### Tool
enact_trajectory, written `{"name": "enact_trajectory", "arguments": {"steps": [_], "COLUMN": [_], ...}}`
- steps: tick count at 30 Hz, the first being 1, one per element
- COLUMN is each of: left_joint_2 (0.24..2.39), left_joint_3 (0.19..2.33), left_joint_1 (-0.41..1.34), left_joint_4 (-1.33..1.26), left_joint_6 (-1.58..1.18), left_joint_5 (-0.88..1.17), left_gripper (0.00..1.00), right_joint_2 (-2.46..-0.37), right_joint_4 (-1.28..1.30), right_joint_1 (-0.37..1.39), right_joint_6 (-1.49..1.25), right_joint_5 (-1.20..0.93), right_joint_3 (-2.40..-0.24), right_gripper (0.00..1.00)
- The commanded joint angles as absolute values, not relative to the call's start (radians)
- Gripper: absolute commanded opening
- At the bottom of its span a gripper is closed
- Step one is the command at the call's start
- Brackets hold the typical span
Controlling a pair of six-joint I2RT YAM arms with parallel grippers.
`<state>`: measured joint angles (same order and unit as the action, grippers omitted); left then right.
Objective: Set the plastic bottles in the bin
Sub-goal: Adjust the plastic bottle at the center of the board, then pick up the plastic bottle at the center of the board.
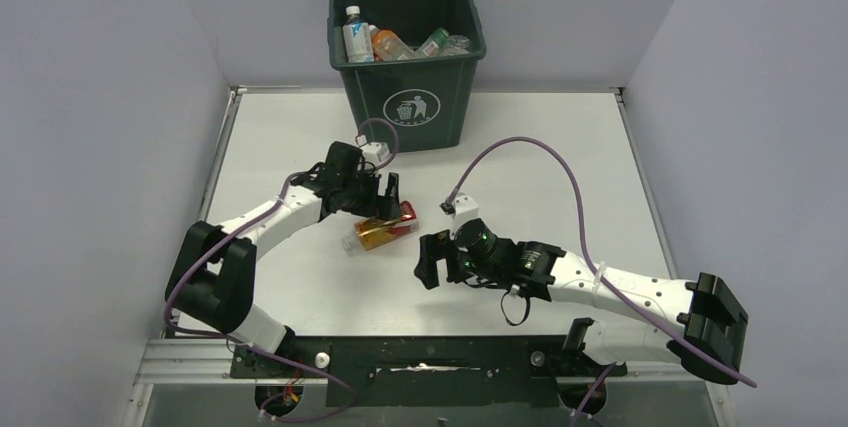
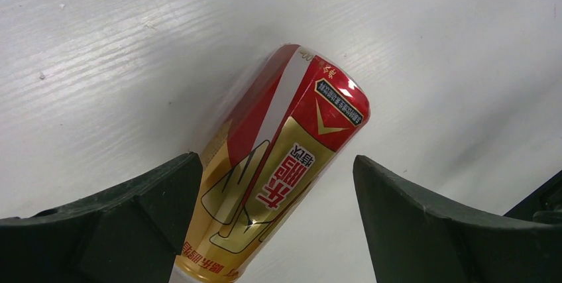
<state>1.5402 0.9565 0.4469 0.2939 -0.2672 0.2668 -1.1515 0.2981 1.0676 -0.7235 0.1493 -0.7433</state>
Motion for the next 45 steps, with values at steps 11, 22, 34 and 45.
{"name": "enact_trajectory", "arguments": {"steps": [11,22,34,45], "left_joint_2": [1.583,1.618,1.614,1.634], "left_joint_3": [1.025,1.054,1.045,1.086], "left_joint_1": [0.522,0.563,0.584,0.583], "left_joint_4": [0.321,0.357,0.322,0.307], "left_joint_6": [-0.216,-0.225,-0.395,-0.532], "left_joint_5": [0.243,0.158,0.018,-0.075], "left_gripper": [0.86,0.86,0.87,0.87], "right_joint_2": [-1.117,-1.105,-1.094,-1.067], "right_joint_4": [0.25,0.252,0.261,0.263], "right_joint_1": [1.055,1.042,1.034,1.033], "right_joint_6": [-0.742,-0.742,-0.733,-0.74], "right_joint_5": [0.16,0.152,0.147,0.153], "right_joint_3": [-0.731,-0.723,-0.721,-0.705], "right_gripper": [0.98,0.98,0.98,0.98]}}
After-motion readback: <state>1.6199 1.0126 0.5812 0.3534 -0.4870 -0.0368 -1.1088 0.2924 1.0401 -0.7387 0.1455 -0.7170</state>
